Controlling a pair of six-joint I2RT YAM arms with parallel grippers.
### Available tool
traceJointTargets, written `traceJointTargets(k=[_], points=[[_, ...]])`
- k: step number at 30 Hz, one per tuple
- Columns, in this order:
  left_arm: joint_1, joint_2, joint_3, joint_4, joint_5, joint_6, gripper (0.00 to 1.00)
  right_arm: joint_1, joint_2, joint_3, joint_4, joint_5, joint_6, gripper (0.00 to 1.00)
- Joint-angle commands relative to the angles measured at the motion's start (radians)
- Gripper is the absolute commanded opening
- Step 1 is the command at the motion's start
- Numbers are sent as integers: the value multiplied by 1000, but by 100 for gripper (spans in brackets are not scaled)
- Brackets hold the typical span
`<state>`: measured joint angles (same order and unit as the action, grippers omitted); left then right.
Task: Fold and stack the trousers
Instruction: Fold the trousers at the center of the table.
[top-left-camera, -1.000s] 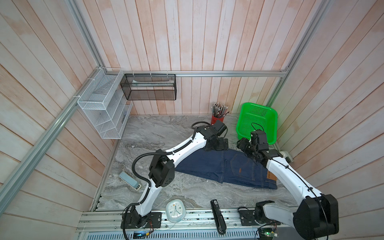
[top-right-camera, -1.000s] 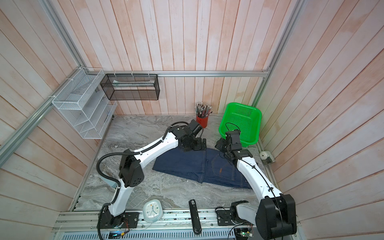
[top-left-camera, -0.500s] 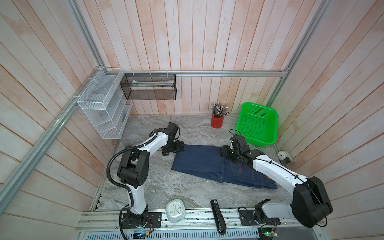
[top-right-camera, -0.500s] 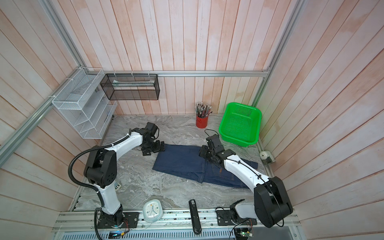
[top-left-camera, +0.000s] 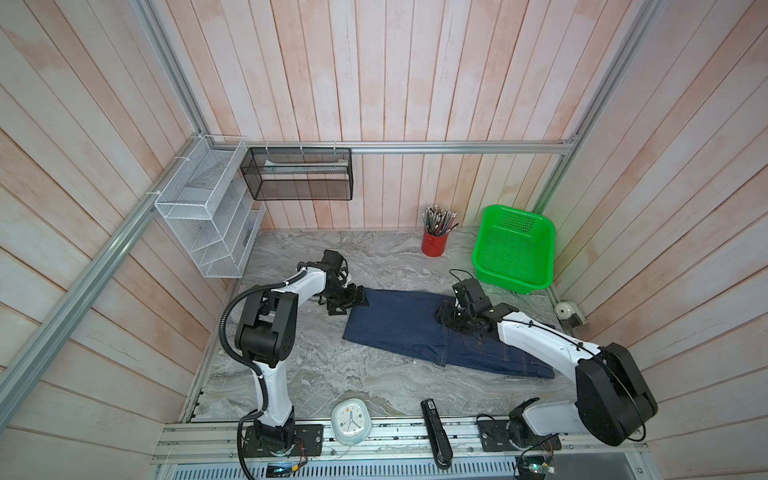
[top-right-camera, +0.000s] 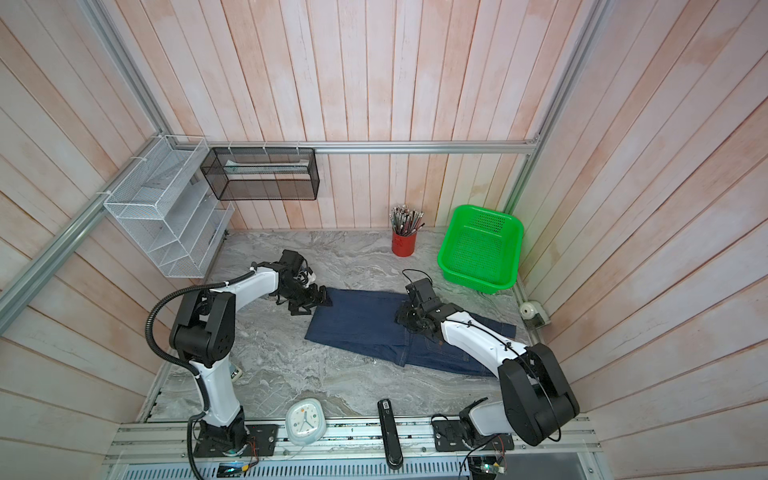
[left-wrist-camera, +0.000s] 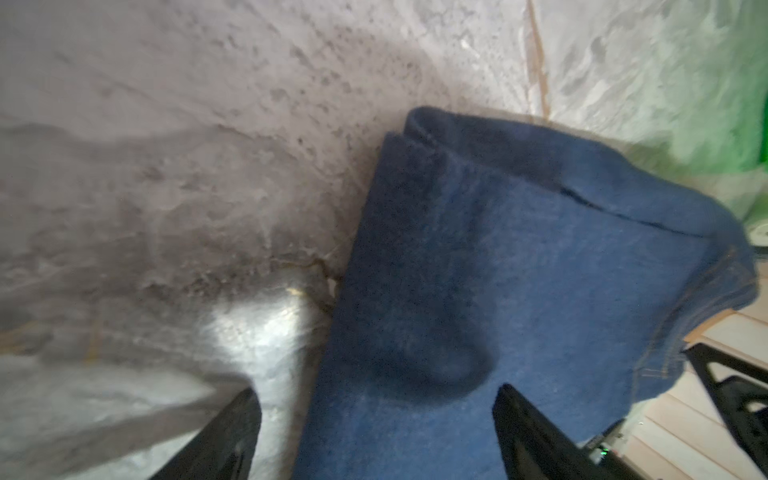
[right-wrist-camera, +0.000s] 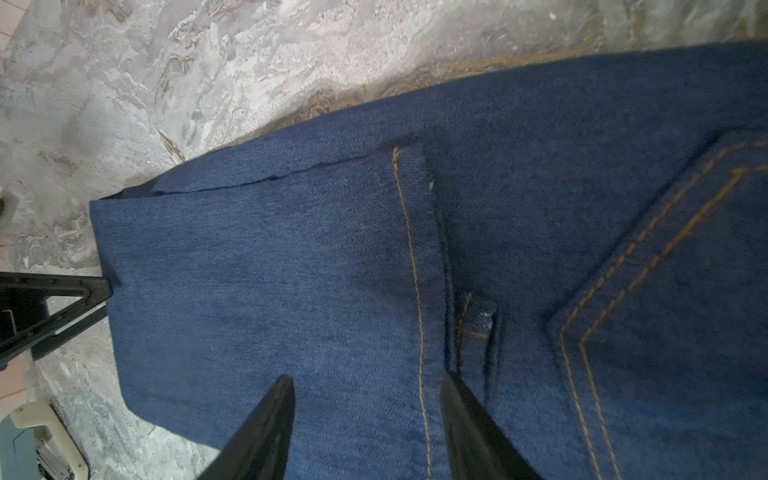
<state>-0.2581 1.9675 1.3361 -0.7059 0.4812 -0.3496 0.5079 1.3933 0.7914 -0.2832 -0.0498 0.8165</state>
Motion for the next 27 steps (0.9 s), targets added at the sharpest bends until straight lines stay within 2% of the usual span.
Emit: traceJointTargets(k=[1,3,7,8,10,11,13,18,27], points=[[2,59,-29,18,80,32,84,4,15,-3,5,10,8,58],[2,67,-32,19,100,40,76,4,21,-3,4,10,6,58],[3,67,-38,11,133,48,46,4,28,-6,3,10,6,58],[3,60,-39,6,132,48,44,4,29,-7,3,10,8,58],[4,39,-37,-6,122,48,28,3,29,-7,6,10,10,58],[5,24,-33,-15,106,46,24,4,30,-5,6,11,9,58],[10,-8,-14,-60,39,43,0,4,32,1,3,10,8,58],[30,-86,43,-192,-165,48,0,26,61,23,0,4,0,57],[81,-182,70,-326,-372,59,0,127,182,91,10,-23,16,57]])
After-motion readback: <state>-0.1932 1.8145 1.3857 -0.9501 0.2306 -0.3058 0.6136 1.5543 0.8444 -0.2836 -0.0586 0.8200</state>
